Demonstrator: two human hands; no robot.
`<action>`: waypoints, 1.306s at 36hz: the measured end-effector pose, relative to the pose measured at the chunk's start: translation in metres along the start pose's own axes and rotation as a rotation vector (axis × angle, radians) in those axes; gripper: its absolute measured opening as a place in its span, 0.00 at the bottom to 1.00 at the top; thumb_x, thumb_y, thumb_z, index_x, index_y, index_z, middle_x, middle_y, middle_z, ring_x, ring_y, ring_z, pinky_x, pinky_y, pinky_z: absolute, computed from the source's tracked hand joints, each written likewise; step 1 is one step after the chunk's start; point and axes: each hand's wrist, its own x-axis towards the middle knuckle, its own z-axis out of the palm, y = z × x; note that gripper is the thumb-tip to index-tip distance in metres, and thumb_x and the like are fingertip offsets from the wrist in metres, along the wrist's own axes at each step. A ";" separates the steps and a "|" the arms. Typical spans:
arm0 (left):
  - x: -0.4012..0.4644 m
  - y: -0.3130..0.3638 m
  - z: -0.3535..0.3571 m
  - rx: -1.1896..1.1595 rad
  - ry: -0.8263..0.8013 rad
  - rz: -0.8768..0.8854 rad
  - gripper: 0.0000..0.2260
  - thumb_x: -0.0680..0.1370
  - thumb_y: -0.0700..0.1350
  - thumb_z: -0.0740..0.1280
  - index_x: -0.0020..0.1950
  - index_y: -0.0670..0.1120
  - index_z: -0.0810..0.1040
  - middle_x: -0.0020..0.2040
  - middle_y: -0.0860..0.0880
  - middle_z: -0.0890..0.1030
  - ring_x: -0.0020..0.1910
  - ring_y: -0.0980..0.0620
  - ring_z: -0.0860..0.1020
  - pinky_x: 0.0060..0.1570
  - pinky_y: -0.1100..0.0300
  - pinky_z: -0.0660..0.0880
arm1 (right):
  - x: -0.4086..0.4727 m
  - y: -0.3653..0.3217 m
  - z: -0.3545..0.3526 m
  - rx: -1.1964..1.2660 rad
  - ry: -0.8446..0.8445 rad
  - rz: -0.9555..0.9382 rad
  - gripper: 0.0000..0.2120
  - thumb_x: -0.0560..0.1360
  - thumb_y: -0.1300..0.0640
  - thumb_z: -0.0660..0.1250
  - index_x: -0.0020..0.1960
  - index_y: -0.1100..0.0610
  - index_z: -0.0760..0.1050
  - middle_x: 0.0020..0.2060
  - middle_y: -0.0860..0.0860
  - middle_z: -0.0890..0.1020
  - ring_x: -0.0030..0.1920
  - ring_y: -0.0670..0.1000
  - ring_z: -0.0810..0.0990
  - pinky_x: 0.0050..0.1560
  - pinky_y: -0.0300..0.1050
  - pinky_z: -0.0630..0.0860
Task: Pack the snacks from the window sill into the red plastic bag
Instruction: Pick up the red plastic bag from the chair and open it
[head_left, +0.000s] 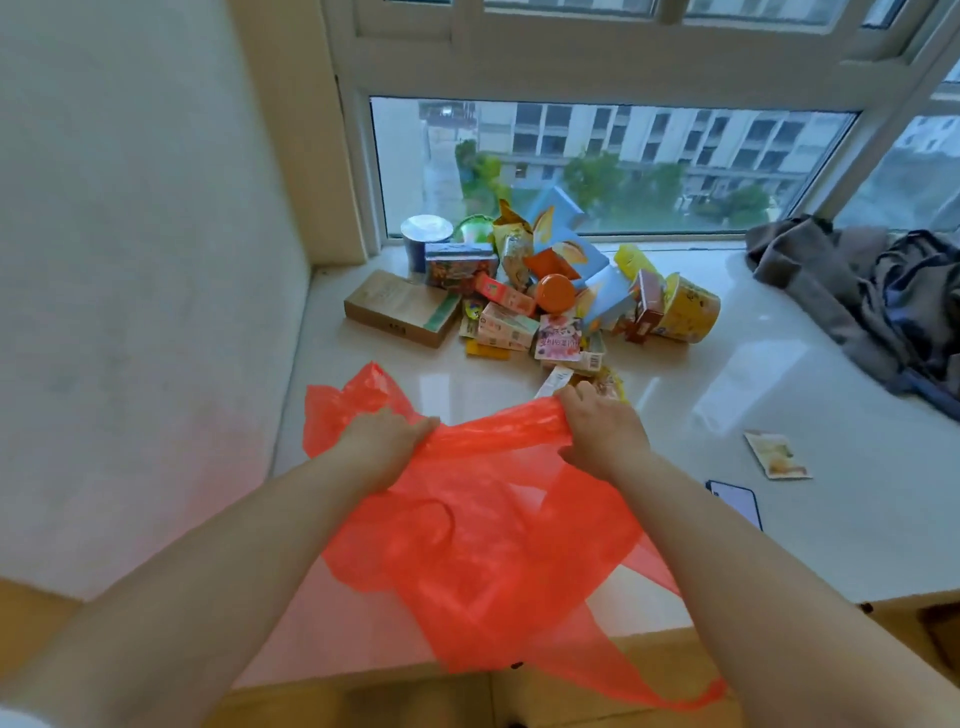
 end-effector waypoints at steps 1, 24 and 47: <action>0.004 0.003 0.002 -0.023 -0.058 -0.004 0.29 0.76 0.36 0.59 0.75 0.54 0.57 0.62 0.44 0.74 0.62 0.43 0.73 0.51 0.52 0.72 | 0.008 0.003 0.004 -0.028 -0.013 -0.026 0.28 0.71 0.50 0.70 0.66 0.56 0.64 0.58 0.54 0.71 0.53 0.58 0.78 0.44 0.50 0.74; 0.098 -0.027 0.036 0.150 0.190 0.210 0.41 0.75 0.63 0.61 0.77 0.54 0.37 0.78 0.48 0.44 0.77 0.43 0.42 0.70 0.40 0.32 | 0.076 -0.022 0.084 0.133 -0.102 -0.017 0.42 0.68 0.38 0.66 0.76 0.47 0.51 0.69 0.53 0.63 0.66 0.58 0.68 0.57 0.54 0.71; 0.019 -0.089 0.199 0.263 -0.403 0.301 0.30 0.81 0.43 0.50 0.75 0.56 0.35 0.77 0.48 0.33 0.75 0.38 0.35 0.60 0.29 0.30 | 0.111 -0.068 0.148 -0.087 -0.382 -0.307 0.23 0.79 0.63 0.51 0.73 0.51 0.60 0.69 0.56 0.63 0.60 0.57 0.73 0.55 0.51 0.70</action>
